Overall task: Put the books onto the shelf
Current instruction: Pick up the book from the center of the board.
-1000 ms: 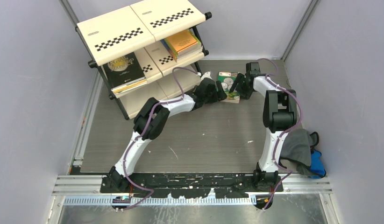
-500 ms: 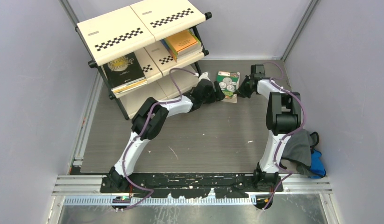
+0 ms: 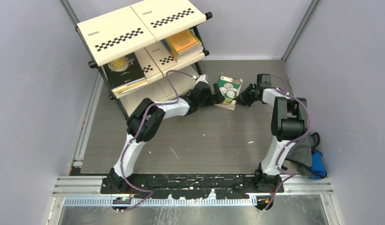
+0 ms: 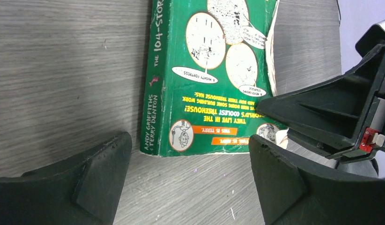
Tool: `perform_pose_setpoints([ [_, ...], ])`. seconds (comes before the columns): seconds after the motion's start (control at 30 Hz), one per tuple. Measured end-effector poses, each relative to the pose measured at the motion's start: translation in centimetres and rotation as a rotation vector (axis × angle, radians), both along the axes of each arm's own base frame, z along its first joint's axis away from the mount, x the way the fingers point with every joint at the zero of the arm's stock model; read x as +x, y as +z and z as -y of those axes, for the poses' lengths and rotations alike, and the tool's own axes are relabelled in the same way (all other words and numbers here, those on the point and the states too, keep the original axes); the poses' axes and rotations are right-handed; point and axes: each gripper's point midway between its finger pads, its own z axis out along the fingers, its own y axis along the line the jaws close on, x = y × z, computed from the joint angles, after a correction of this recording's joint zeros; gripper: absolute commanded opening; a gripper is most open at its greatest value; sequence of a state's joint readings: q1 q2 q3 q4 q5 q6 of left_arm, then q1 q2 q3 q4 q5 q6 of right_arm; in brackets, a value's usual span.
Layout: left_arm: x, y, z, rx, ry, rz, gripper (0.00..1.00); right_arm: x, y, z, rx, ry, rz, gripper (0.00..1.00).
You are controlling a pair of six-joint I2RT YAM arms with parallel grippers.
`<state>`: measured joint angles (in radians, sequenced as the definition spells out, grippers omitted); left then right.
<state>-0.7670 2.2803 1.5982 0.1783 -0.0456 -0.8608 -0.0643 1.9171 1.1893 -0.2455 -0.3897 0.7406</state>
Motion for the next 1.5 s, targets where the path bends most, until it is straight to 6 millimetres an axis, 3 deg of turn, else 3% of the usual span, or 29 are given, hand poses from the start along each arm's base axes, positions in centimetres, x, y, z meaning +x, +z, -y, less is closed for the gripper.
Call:
perform_pose_setpoints([
  [0.4, -0.6, 0.0, -1.5, -0.022, 0.013, -0.017, 0.96, -1.6, 0.3, 0.6, 0.132, -0.075, -0.037, 0.01],
  [0.97, -0.8, 0.4, -1.0, -0.087, -0.001, -0.057, 1.0, -2.6, 0.6, -1.5, 0.363, -0.169, -0.051, 0.01],
  [1.3, -0.9, 0.3, -1.0, -0.13, -0.006, -0.048, 1.0, -2.8, 2.2, -2.1, 0.483, -0.238, -0.02, 0.01],
  [1.5, -0.9, 0.5, -1.2, -0.185, 0.037, -0.053, 1.0, -3.9, 2.1, -2.6, 0.537, -0.27, -0.031, 0.01],
])
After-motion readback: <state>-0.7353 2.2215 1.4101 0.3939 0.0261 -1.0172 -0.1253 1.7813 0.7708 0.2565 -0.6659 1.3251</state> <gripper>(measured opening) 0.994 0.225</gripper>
